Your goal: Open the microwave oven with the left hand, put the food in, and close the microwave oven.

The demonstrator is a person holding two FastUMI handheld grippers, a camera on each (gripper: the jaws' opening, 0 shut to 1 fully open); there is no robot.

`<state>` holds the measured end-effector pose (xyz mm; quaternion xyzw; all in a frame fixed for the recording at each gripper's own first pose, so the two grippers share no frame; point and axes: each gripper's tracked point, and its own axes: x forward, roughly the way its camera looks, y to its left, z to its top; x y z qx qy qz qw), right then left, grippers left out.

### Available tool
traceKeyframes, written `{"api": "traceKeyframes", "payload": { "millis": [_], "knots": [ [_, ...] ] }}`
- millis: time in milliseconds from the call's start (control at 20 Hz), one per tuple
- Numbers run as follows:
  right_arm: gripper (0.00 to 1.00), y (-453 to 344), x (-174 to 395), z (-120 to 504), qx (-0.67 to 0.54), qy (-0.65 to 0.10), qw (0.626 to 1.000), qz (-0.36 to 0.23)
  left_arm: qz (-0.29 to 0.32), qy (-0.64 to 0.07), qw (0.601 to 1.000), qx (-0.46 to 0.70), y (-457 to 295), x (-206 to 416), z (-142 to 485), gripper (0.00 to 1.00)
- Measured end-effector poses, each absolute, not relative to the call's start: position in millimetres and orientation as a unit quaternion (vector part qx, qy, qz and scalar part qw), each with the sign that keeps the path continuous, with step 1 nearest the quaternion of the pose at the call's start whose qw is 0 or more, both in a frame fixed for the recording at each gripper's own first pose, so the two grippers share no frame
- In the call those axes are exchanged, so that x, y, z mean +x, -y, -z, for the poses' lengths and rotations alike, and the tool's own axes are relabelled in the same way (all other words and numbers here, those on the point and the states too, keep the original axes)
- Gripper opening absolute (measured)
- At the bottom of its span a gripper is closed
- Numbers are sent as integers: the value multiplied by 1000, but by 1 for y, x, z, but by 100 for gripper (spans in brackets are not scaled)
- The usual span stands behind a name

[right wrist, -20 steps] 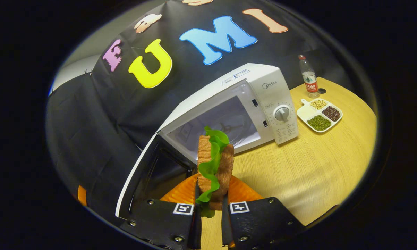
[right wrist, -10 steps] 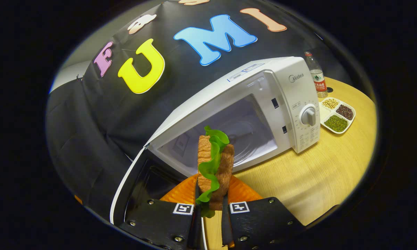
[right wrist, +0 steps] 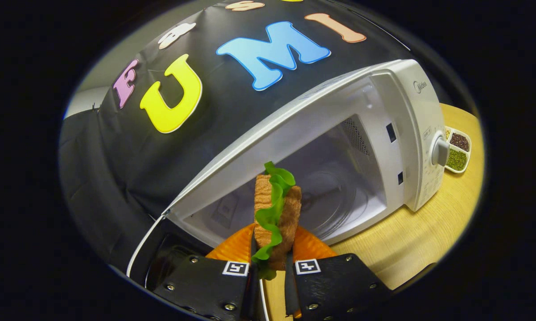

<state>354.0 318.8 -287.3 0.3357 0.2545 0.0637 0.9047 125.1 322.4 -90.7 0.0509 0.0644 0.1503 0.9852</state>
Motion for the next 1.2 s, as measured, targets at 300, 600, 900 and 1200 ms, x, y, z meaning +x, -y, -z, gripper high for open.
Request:
{"api": "traceKeyframes", "payload": {
  "millis": [300, 600, 900, 1200],
  "knots": [
    [23, -327, 391, 303, 353, -236, 904, -50, -176, -78, 980, 50, -337, 115, 101, 91],
    [26, -325, 402, 328, 332, -254, 908, -35, -172, -82, 979, 69, -336, 116, 103, 95],
    [48, -303, 402, 348, 281, -278, 918, 13, -168, -82, 980, 60, -330, 120, 112, 90],
    [90, -270, 396, 358, 178, -294, 937, 58, -163, -83, 982, 55, -326, 122, 117, 91]
  ]
}}
